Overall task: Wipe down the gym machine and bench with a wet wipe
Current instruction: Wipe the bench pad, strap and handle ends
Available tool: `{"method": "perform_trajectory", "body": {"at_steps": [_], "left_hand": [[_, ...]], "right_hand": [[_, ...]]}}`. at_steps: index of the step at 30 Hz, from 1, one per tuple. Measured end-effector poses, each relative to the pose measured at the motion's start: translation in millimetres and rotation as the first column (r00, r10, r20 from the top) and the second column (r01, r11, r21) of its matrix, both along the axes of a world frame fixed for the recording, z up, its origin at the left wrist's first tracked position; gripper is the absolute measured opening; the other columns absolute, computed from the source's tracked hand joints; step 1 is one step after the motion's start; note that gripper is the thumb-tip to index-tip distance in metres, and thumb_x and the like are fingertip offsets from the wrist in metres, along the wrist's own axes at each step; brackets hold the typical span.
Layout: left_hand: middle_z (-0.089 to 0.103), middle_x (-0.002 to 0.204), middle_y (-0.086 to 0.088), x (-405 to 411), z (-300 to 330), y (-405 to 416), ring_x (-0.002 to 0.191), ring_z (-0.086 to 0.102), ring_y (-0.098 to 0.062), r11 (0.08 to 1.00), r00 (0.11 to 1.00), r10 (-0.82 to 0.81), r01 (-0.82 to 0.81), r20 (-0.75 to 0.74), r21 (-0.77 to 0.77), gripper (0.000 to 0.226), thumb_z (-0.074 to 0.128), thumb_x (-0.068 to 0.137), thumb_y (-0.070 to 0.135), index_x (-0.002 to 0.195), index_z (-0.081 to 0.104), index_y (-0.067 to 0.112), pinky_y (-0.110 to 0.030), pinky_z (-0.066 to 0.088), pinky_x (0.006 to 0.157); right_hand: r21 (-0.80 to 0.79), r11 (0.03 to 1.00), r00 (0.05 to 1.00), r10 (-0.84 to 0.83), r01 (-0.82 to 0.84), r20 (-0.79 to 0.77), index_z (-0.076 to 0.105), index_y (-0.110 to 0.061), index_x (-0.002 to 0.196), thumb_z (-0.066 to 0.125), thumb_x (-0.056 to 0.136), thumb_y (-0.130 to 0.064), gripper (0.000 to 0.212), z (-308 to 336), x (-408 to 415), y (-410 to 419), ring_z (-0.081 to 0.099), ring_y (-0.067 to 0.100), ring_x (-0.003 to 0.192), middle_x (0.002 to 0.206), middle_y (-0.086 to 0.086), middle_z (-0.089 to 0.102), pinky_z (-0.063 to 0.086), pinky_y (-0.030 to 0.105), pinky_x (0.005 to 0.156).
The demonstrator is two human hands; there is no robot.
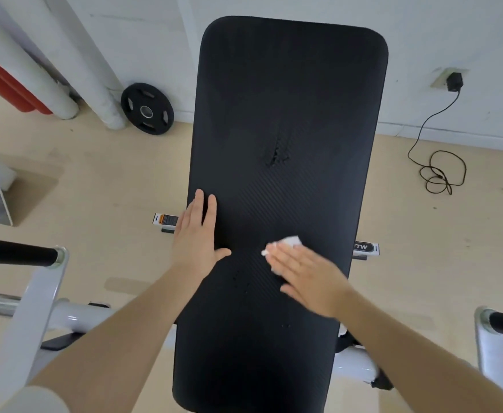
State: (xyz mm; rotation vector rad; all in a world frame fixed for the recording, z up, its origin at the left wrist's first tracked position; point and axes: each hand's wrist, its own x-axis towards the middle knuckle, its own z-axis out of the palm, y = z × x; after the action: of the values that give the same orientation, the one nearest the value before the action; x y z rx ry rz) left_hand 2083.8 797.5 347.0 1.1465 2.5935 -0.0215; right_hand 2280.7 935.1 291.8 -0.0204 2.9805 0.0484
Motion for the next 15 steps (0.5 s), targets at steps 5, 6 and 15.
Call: {"method": "perform_trajectory", "body": {"at_steps": [5, 6, 15], "left_hand": [[-0.010, 0.157, -0.014, -2.9, -8.5, -1.3, 0.146, 0.004, -0.029, 0.999, 0.998, -0.032, 0.032, -0.047, 0.011, 0.102, 0.060, 0.082, 0.049, 0.149, -0.007, 0.011, -0.035, 0.008, 0.117], [-0.009, 0.157, -0.014, -3.3, -9.2, -1.6, 0.146, 0.005, -0.030, 0.999, 0.998, -0.037, 0.038, -0.049, 0.017, 0.102, 0.060, 0.082, 0.049, 0.149, -0.007, 0.011, -0.035, 0.011, 0.117], [0.003, 0.158, -0.015, -5.6, -6.6, -5.7, 0.144, 0.015, -0.030, 0.997, 0.999, -0.035, 0.036, -0.016, 0.075, 0.106, 0.070, 0.074, 0.045, 0.149, 0.004, 0.010, -0.036, 0.028, 0.112]], "right_hand": [[0.091, 0.981, 0.977, -0.160, 0.174, -0.138, 0.025, -0.003, 0.144, 0.025, 0.092, -0.043, 0.066, 42.0, -84.9, 72.1, 0.030, 0.030, 0.139, 0.150, 0.015, 0.031, 0.028, 0.043, 0.114], [0.091, 0.976, 0.970, -0.184, 0.200, -0.158, 0.022, -0.003, 0.145, 0.023, 0.093, -0.043, 0.066, 51.3, -98.2, 83.9, 0.026, 0.029, 0.140, 0.152, 0.015, 0.028, 0.025, 0.043, 0.115], [0.138, 0.990, 0.999, 0.032, -0.033, 0.008, 0.014, -0.001, 0.142, 0.023, 0.092, -0.045, 0.068, 11.7, -54.5, -13.2, 0.022, 0.029, 0.142, 0.152, 0.014, 0.027, 0.021, 0.043, 0.114]]}}
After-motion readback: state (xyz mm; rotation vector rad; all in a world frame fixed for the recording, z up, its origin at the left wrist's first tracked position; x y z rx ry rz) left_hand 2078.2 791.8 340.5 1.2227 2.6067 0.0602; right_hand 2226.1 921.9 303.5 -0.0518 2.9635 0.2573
